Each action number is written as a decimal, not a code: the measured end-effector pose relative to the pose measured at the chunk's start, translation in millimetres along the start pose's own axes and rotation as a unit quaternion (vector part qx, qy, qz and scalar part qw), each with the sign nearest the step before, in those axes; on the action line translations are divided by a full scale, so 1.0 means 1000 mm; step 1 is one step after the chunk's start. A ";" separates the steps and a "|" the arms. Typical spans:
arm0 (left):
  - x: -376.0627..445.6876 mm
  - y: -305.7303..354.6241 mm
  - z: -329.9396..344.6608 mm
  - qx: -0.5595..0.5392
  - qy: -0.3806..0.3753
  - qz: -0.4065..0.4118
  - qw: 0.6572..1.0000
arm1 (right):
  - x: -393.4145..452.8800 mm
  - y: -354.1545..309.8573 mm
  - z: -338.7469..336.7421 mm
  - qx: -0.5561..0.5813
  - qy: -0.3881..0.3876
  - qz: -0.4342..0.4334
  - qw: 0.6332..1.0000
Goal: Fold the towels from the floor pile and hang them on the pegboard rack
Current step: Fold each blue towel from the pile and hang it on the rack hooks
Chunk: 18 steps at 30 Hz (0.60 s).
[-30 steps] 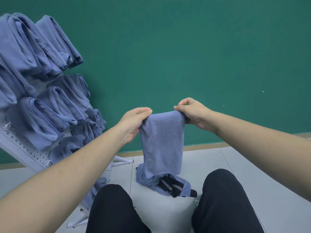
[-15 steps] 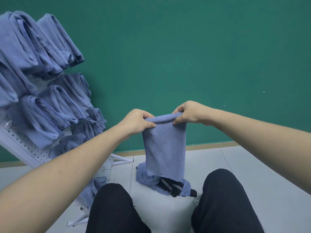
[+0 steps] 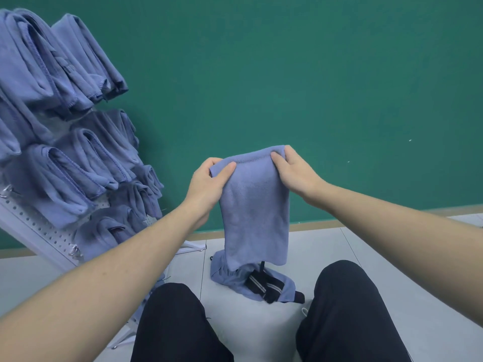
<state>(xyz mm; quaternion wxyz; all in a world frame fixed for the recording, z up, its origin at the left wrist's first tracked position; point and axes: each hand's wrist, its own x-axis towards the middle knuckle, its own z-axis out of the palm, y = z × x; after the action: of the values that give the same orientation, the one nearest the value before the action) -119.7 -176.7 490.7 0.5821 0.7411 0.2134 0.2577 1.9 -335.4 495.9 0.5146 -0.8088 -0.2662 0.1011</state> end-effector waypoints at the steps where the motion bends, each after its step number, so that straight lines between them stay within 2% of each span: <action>1: -0.001 -0.002 0.003 -0.019 0.018 0.002 1.000 | -0.003 0.000 0.005 -0.011 0.019 -0.018 1.000; 5: -0.008 -0.009 0.014 -0.063 0.075 0.005 0.995 | -0.011 -0.002 0.017 0.001 0.052 -0.037 0.998; 9: -0.014 -0.017 0.017 -0.137 0.088 -0.055 0.985 | -0.013 0.004 0.019 0.035 -0.019 0.002 0.999; 11: -0.015 -0.020 0.014 -0.185 0.070 -0.104 0.975 | -0.013 0.012 0.021 0.026 -0.045 0.010 0.999; 14: -0.018 -0.025 0.010 -0.226 0.002 -0.176 0.958 | -0.011 0.022 0.025 0.020 -0.039 0.004 0.999; 16: -0.020 -0.029 0.009 -0.229 -0.021 -0.189 0.955 | -0.011 0.024 0.028 0.027 -0.027 -0.005 0.999; 18: -0.020 -0.033 0.009 -0.221 0.001 -0.176 0.959 | -0.010 0.025 0.029 0.037 -0.010 -0.009 0.999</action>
<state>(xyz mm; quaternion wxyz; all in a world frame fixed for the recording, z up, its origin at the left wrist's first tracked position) -130.1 -187.6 454.4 0.7676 0.5443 0.2783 0.1926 -11.0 -326.3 459.4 0.5424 -0.7857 -0.2747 0.1138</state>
